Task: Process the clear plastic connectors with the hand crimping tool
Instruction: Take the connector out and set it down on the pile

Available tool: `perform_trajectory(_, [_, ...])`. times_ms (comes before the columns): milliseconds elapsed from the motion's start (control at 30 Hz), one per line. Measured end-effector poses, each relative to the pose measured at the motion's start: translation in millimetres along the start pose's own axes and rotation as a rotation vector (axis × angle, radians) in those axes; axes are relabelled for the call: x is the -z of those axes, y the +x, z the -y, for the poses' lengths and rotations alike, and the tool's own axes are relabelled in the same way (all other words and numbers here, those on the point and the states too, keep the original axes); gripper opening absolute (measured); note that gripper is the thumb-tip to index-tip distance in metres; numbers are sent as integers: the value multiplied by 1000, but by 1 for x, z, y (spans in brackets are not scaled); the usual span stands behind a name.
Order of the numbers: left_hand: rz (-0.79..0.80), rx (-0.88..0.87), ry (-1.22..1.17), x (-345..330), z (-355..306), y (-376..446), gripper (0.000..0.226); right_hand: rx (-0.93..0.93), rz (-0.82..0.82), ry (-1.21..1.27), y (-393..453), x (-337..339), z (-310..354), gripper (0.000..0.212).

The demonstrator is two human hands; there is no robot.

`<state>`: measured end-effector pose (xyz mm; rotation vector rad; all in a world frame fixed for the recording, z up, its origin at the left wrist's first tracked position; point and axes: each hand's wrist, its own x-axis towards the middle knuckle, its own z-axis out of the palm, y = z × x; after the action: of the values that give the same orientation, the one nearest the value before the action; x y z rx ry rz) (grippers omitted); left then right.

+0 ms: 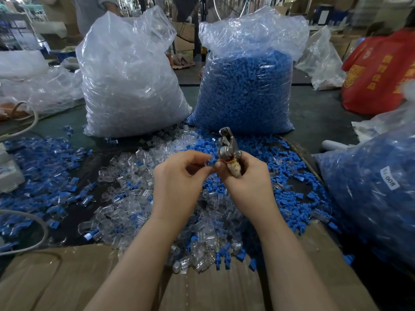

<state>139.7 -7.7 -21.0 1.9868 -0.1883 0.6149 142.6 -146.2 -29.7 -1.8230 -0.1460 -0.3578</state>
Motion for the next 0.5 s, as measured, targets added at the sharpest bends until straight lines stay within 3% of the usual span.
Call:
perform_trajectory(133, [10, 104, -137, -1, 0, 1, 17, 16, -3, 10, 0, 1, 1, 15])
perform_trajectory(500, [50, 103, -183, 2, -1, 3, 22, 11, -30, -17, 1, 1, -1, 16])
